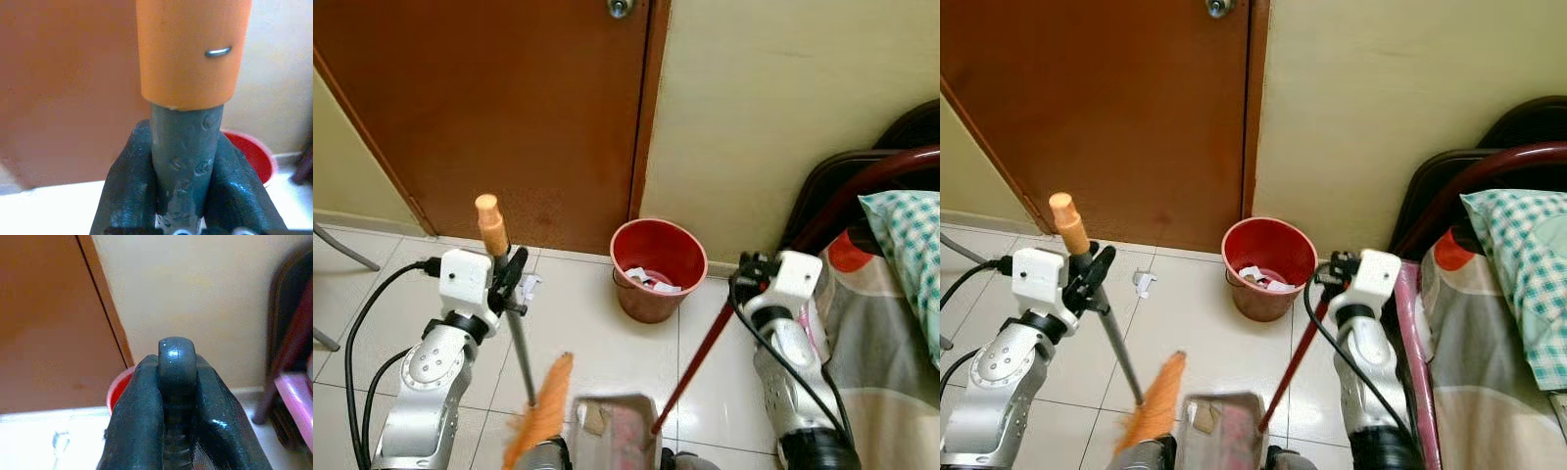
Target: Sweep floor
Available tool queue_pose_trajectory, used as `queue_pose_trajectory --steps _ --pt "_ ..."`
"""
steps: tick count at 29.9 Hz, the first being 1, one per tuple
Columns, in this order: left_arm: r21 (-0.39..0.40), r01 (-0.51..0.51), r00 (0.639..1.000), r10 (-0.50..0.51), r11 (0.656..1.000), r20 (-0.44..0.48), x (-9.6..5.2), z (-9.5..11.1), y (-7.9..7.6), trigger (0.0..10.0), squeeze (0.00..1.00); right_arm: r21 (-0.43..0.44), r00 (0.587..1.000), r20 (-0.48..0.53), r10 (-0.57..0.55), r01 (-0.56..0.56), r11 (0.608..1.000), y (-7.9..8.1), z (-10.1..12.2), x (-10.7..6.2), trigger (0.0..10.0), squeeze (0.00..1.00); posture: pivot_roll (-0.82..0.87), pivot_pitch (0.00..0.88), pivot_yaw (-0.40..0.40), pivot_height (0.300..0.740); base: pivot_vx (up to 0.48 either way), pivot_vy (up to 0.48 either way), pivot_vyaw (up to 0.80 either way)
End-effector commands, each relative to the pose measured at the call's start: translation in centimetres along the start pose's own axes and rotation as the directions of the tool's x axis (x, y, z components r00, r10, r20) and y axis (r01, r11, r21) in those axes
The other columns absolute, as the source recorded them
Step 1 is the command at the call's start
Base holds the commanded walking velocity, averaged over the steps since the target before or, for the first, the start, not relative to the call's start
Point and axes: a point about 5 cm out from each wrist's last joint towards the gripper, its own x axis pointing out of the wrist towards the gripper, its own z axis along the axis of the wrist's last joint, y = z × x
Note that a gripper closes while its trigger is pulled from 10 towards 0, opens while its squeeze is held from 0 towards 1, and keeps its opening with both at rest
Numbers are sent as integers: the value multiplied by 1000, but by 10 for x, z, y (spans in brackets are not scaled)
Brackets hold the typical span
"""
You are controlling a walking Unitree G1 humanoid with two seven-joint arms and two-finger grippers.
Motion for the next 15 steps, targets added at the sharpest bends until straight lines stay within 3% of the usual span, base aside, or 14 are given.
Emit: queue_pose_trajectory --steps 1,6,10,15 --pt "72 -79 996 82 994 -27 -7 -7 17 10000 0 53 996 83 18 -23 998 9 22 6 10000 0 128 120 -11 740 0 0 0" --pt "17 -193 979 194 981 -55 -16 -17 34 10000 0 75 991 119 62 -72 995 24 38 19 10000 0 130 120 -19 740 0 0 0" --pt "35 -204 977 206 978 -55 -19 -23 36 10000 0 92 985 143 100 -113 989 37 51 29 10000 0 131 119 -30 740 0 0 0" --pt "22 -244 967 245 970 -69 -20 -31 35 10000 0 134 966 206 156 -185 973 68 77 49 10000 0 123 118 -36 740 0 0 0"
